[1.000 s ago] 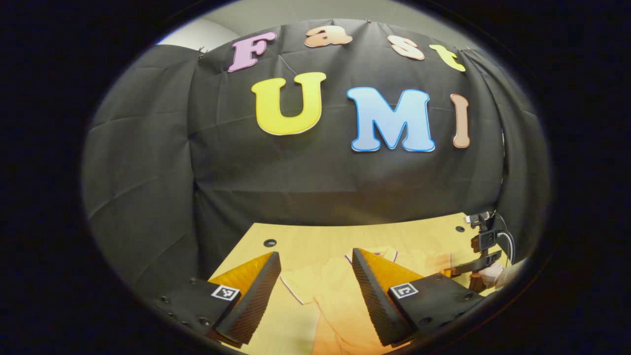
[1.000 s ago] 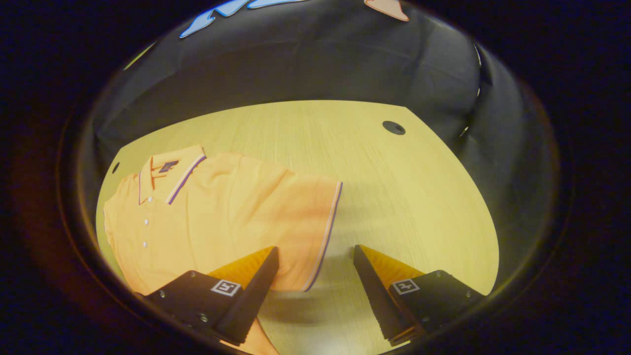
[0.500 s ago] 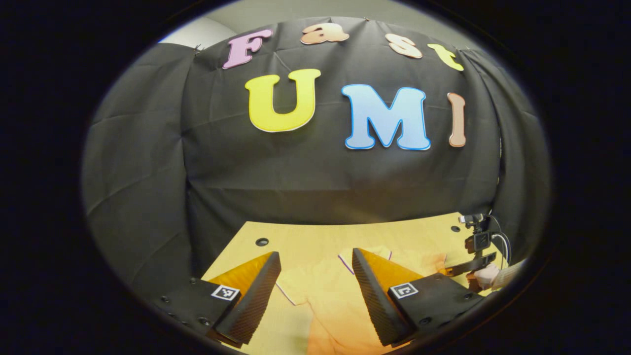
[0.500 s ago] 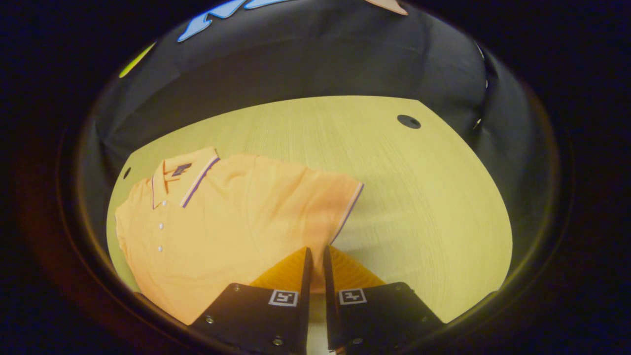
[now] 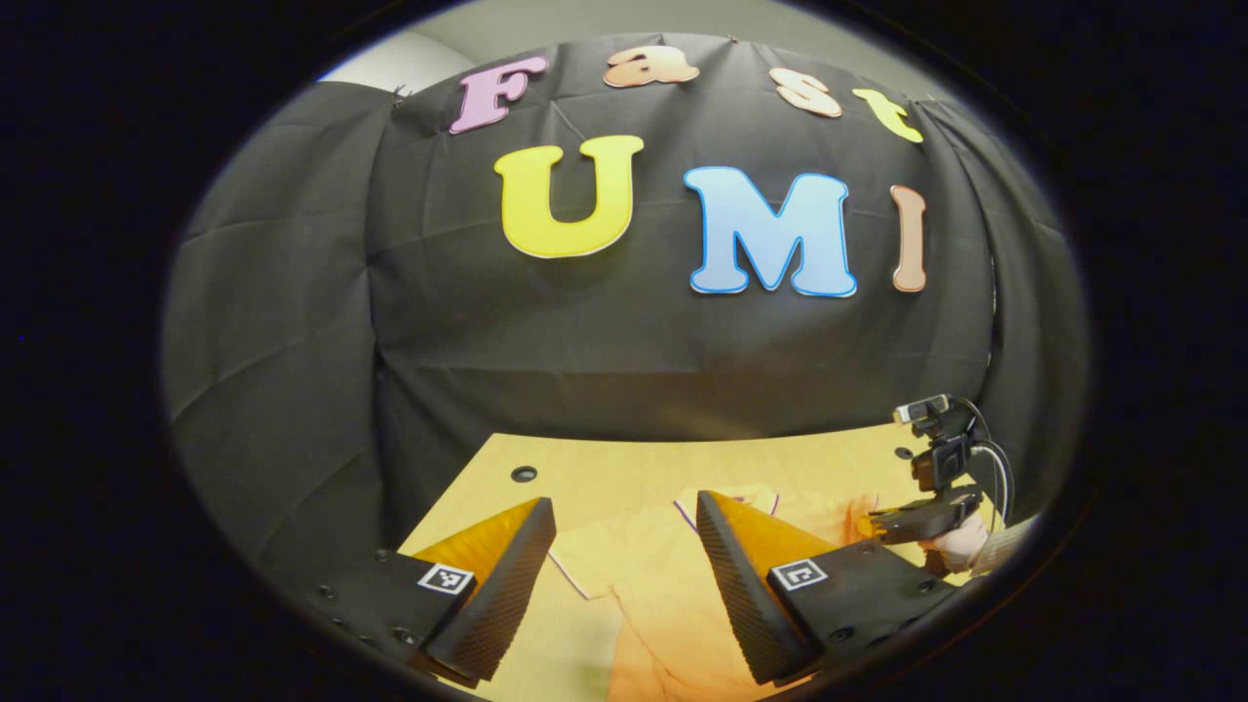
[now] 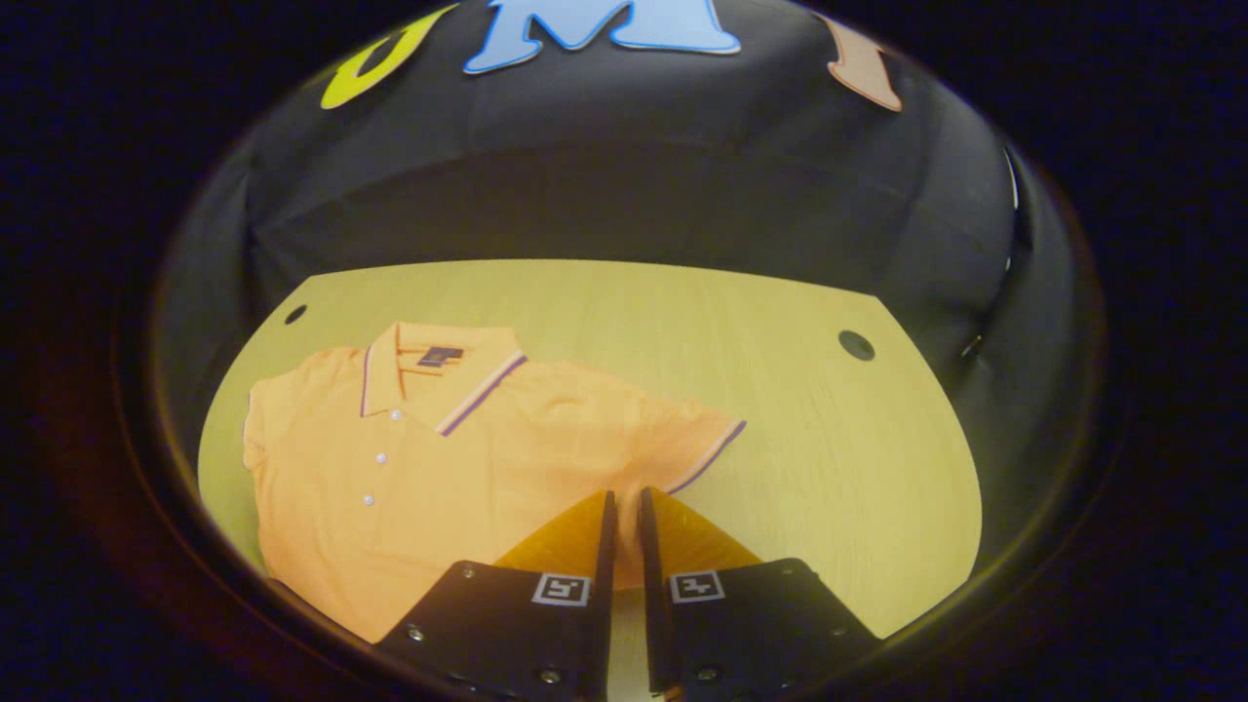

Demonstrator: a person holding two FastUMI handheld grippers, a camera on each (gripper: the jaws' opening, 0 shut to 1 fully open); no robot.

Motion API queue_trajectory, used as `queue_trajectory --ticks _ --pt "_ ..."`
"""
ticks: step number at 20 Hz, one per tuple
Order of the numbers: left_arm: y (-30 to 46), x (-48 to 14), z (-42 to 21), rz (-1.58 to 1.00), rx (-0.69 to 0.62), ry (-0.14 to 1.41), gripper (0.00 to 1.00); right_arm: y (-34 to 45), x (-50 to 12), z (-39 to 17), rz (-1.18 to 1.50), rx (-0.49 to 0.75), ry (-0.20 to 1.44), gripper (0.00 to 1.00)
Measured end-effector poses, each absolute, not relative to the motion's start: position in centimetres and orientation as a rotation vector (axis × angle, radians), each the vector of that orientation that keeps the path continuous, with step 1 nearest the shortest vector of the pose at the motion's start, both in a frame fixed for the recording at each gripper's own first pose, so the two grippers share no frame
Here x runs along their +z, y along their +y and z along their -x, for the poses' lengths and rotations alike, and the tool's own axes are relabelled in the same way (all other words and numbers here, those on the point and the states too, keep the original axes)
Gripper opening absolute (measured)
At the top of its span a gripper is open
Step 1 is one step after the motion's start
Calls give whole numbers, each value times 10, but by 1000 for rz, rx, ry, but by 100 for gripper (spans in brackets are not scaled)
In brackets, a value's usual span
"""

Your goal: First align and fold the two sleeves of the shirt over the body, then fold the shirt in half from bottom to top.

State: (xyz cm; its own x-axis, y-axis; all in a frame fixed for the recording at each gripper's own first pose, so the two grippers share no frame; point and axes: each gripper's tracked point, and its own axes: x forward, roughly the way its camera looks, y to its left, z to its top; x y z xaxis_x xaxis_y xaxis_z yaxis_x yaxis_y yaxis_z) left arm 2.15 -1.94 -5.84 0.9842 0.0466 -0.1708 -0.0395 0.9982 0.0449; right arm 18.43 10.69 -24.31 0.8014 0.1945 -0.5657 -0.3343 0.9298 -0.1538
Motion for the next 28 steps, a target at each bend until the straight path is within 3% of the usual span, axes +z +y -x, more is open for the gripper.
queue_trajectory --ticks 7,10,14,28 --pt "-5 -64 -10 -47 76 182 94 180 -263 -159 409 468 580 15" --pt "3 -72 -4 -40 93 195 94 185 -272 -153 421 477 611 16" --pt "9 -91 -9 -27 98 228 94 178 -260 -152 393 459 593 29" --pt "45 -226 -98 48 111 430 95 135 -179 -91 169 403 498 29"
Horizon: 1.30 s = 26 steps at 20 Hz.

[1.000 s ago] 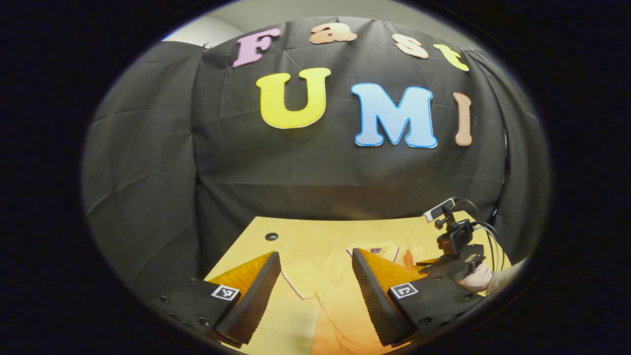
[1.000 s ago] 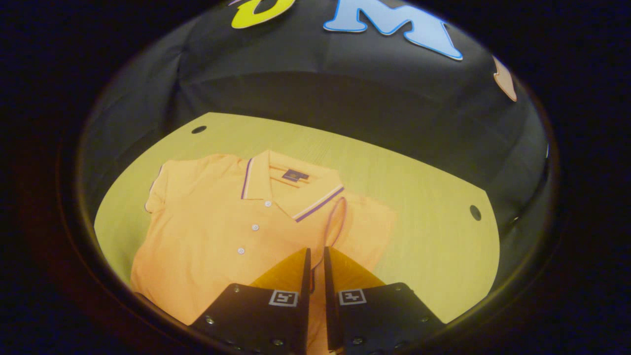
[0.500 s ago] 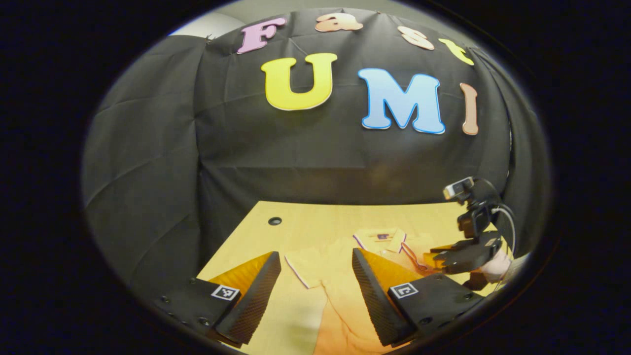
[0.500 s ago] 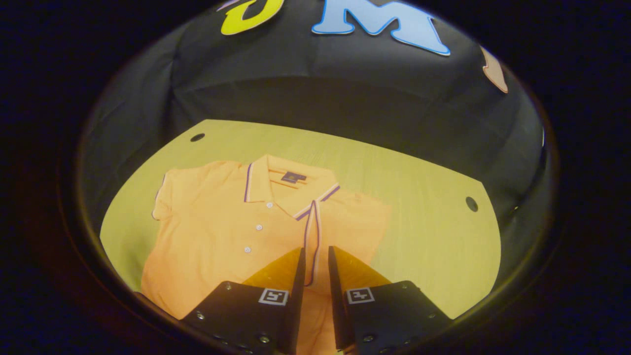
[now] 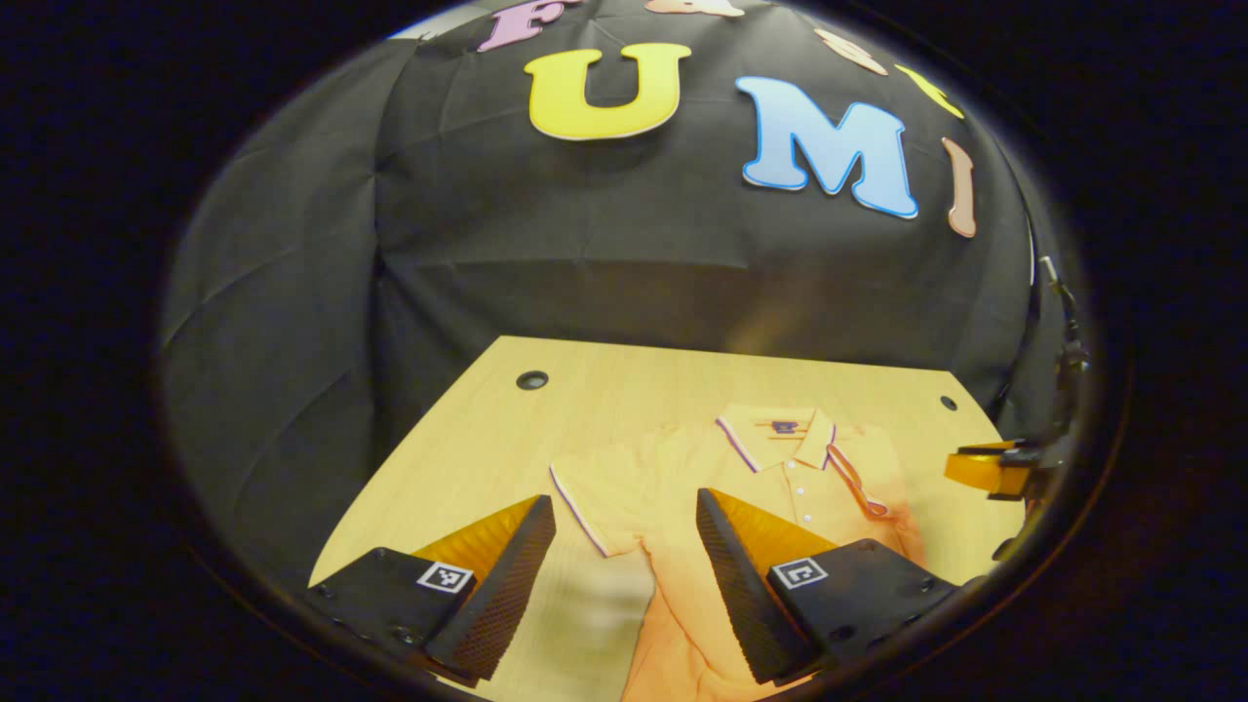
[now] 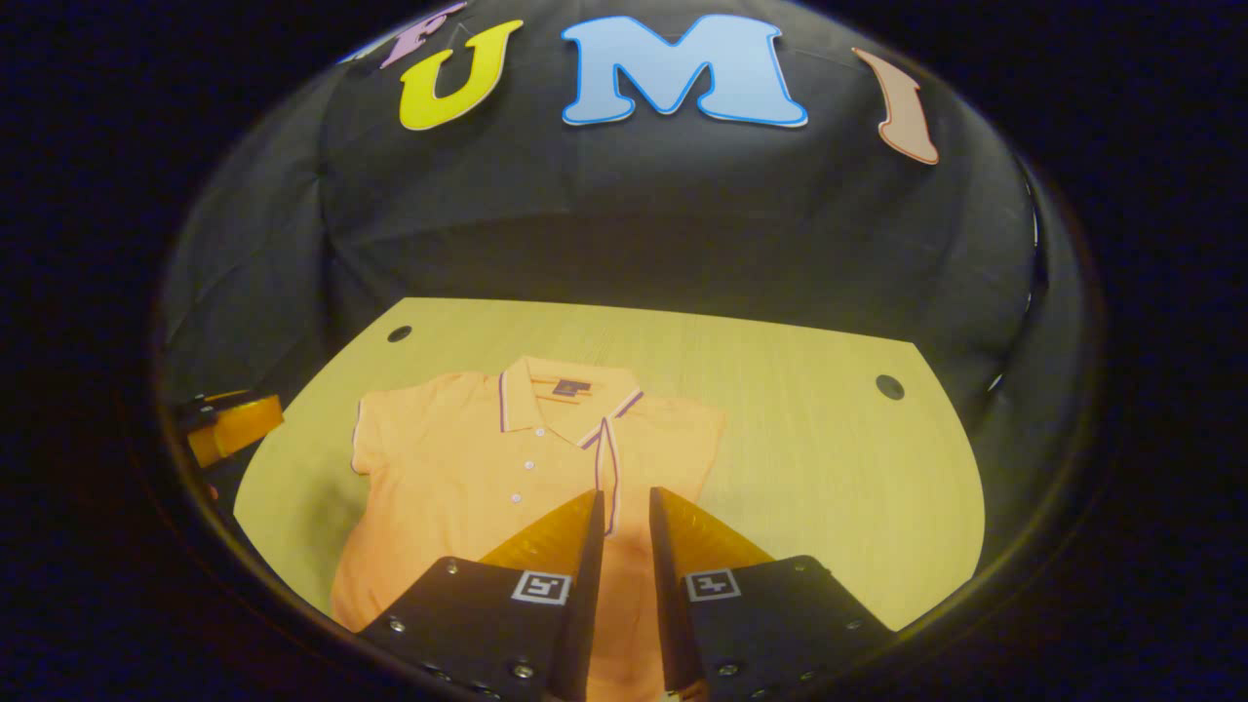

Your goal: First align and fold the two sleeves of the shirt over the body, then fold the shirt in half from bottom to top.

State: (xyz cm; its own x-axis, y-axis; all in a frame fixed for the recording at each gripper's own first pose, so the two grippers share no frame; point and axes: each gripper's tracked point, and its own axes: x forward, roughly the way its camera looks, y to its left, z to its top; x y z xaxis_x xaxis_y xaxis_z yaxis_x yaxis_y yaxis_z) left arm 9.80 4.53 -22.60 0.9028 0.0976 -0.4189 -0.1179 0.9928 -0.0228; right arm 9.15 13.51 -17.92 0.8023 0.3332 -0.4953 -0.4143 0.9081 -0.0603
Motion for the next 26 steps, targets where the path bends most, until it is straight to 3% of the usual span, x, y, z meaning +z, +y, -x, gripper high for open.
queue_trajectory --ticks 11,20,21,22,25,26 --pt "68 -346 -164 98 169 622 94 87 -136 -43 66 304 467 28" --pt "75 -368 -170 73 207 670 95 70 -140 -35 58 258 484 28" --pt "73 -368 -172 68 205 670 92 70 -140 -35 58 260 484 28" --pt "71 -368 -173 68 200 668 82 72 -141 -35 58 263 485 26" --pt "67 -367 -175 75 204 668 30 77 -142 -35 58 273 484 28" --pt "69 -367 -175 72 210 665 29 78 -143 -34 58 276 485 28"
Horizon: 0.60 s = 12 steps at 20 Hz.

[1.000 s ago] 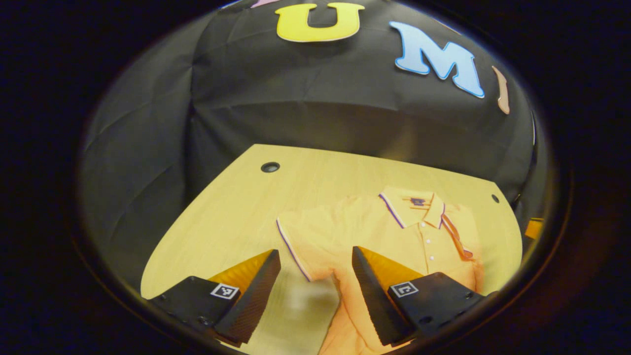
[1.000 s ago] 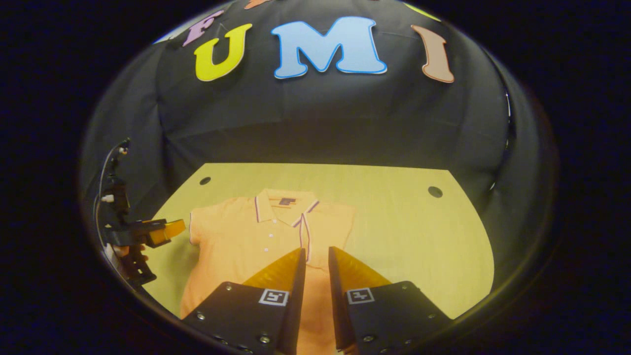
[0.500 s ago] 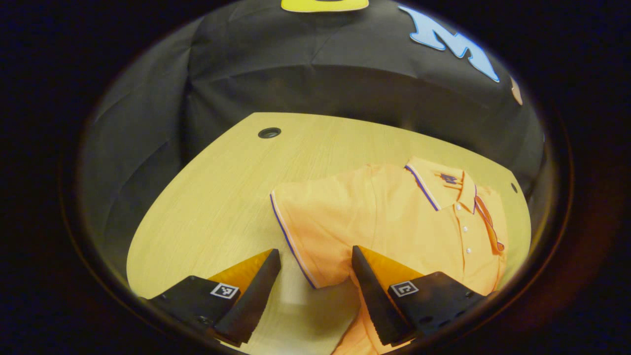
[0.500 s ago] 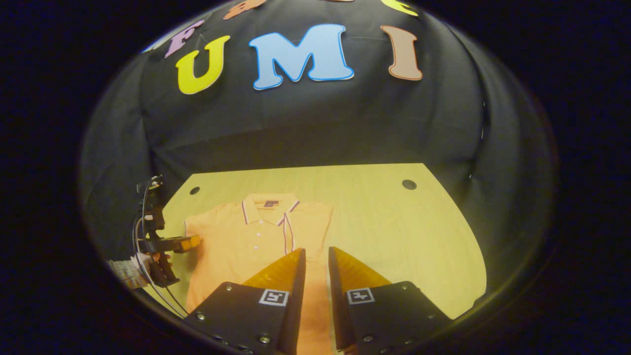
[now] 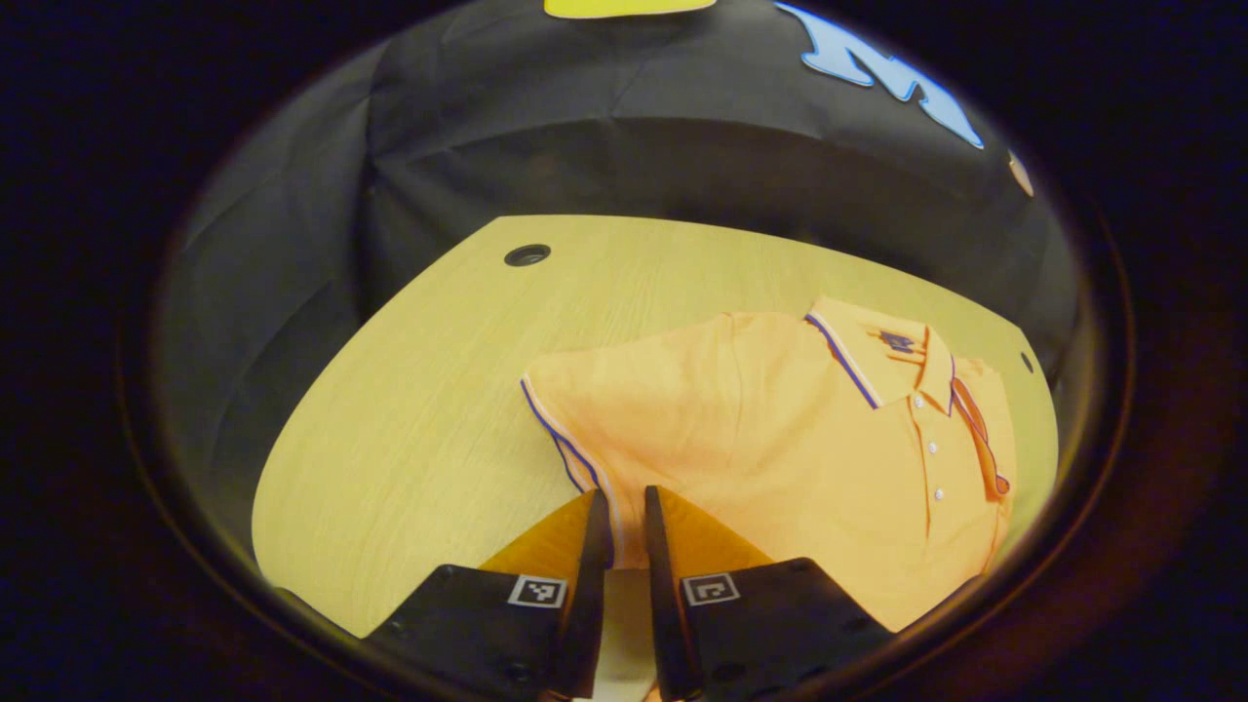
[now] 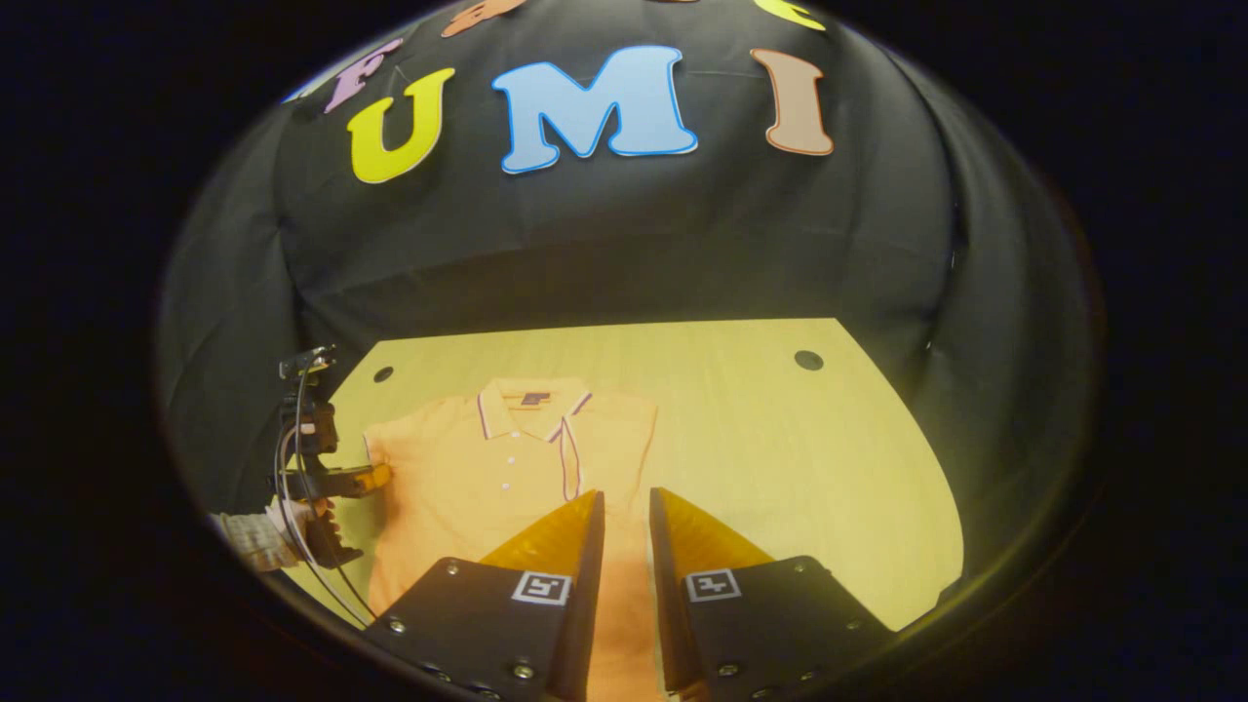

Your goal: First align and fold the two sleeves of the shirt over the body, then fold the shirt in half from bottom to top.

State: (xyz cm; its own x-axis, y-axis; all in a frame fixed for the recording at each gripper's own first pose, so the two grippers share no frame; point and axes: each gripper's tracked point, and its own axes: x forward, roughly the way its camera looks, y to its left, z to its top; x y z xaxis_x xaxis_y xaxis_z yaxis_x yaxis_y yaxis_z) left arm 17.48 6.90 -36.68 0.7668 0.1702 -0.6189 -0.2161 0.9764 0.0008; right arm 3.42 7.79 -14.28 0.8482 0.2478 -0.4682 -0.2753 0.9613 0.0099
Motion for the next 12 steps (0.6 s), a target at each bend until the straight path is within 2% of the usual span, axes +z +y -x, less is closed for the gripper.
queue_trajectory --ticks 2,7,9,12 --pt "69 -367 -175 74 222 667 12 78 -144 -32 60 278 488 28" --pt "64 -354 -180 -58 232 667 11 73 -150 -30 45 268 500 28" --pt "53 -340 -189 -138 201 632 11 70 -151 -28 32 259 501 26" --pt "25 -314 -203 -293 107 555 11 65 -155 -27 13 246 507 28"
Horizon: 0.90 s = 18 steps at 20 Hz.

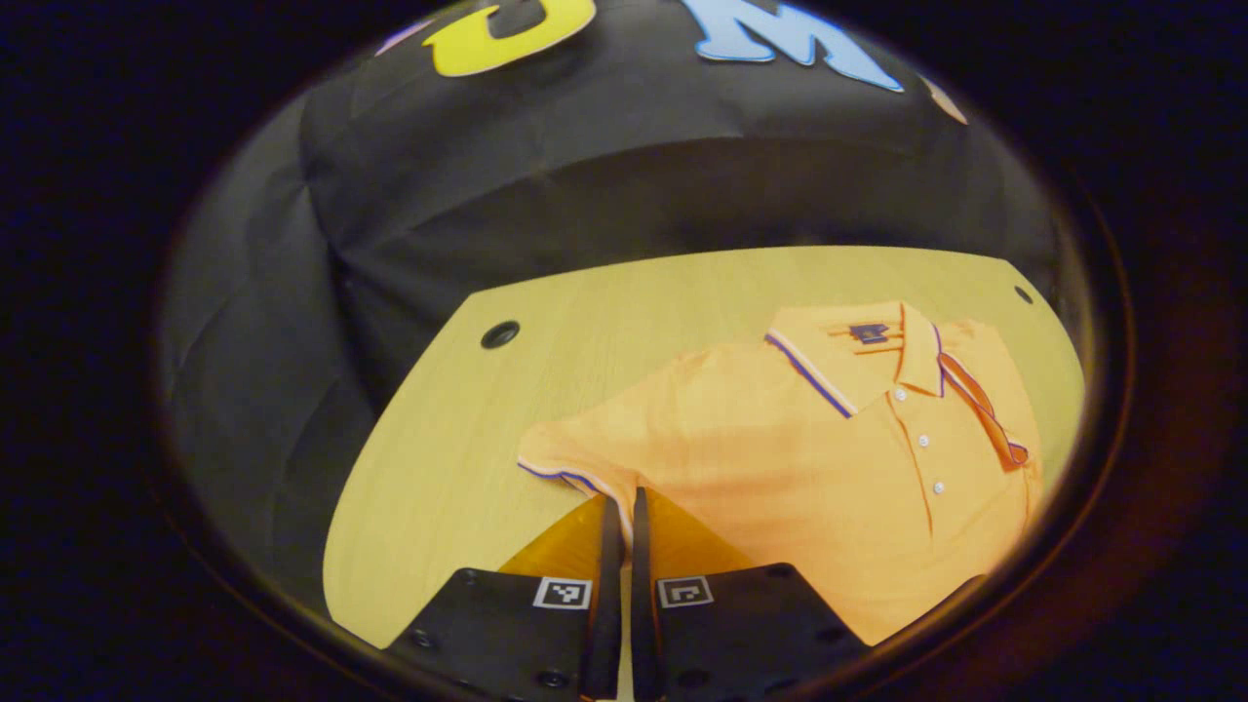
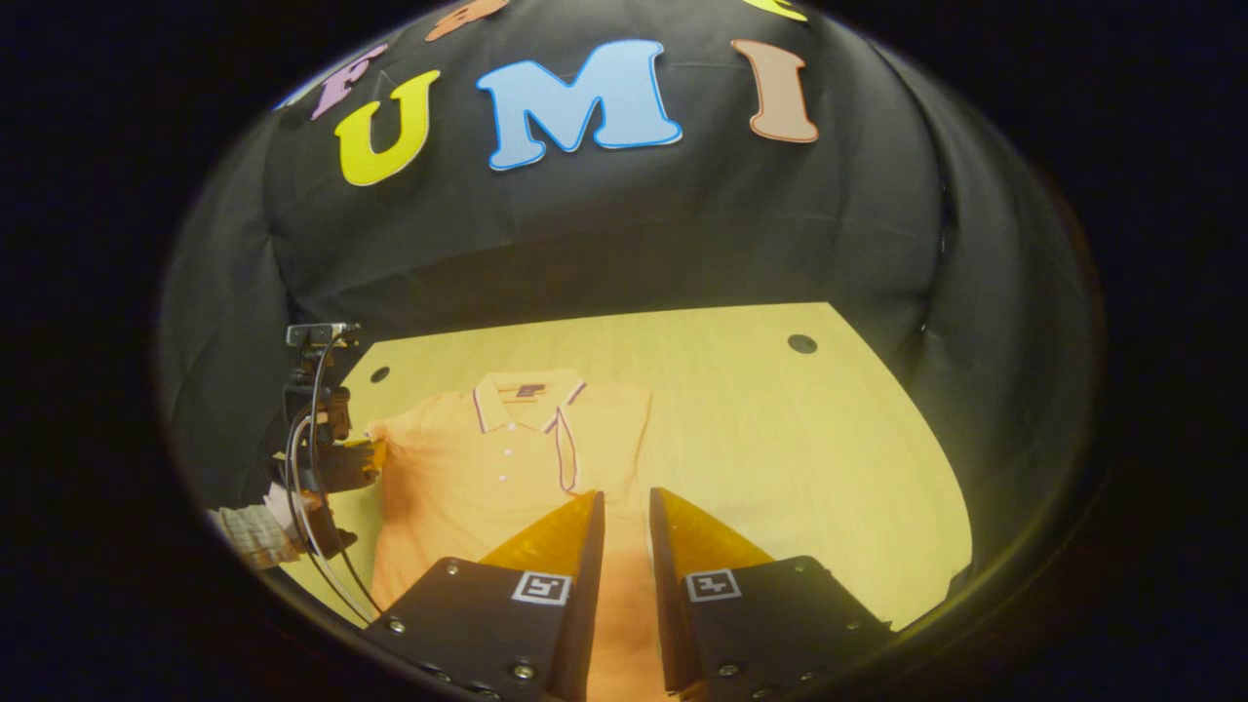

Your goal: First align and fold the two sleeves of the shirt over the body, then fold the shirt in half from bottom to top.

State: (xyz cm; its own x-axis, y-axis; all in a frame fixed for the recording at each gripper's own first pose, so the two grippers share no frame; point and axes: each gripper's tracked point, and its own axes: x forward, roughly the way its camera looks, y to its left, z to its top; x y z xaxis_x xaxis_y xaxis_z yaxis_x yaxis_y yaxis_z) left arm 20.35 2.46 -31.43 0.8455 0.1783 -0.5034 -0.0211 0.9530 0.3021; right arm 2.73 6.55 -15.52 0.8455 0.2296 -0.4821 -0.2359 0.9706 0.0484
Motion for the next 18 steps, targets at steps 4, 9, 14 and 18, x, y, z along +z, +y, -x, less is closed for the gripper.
queue_trajectory --ticks 4,9,14,18 --pt "-48 -295 -211 -542 -100 442 11 61 -162 -25 -13 231 519 28" --pt "-119 -318 -193 -643 -267 447 11 54 -166 -22 -41 207 528 28" --pt "-143 -339 -184 -589 -329 498 23 41 -173 -16 -51 175 532 28" --pt "-145 -333 -173 -527 -344 503 65 35 -185 -10 -64 161 549 28"
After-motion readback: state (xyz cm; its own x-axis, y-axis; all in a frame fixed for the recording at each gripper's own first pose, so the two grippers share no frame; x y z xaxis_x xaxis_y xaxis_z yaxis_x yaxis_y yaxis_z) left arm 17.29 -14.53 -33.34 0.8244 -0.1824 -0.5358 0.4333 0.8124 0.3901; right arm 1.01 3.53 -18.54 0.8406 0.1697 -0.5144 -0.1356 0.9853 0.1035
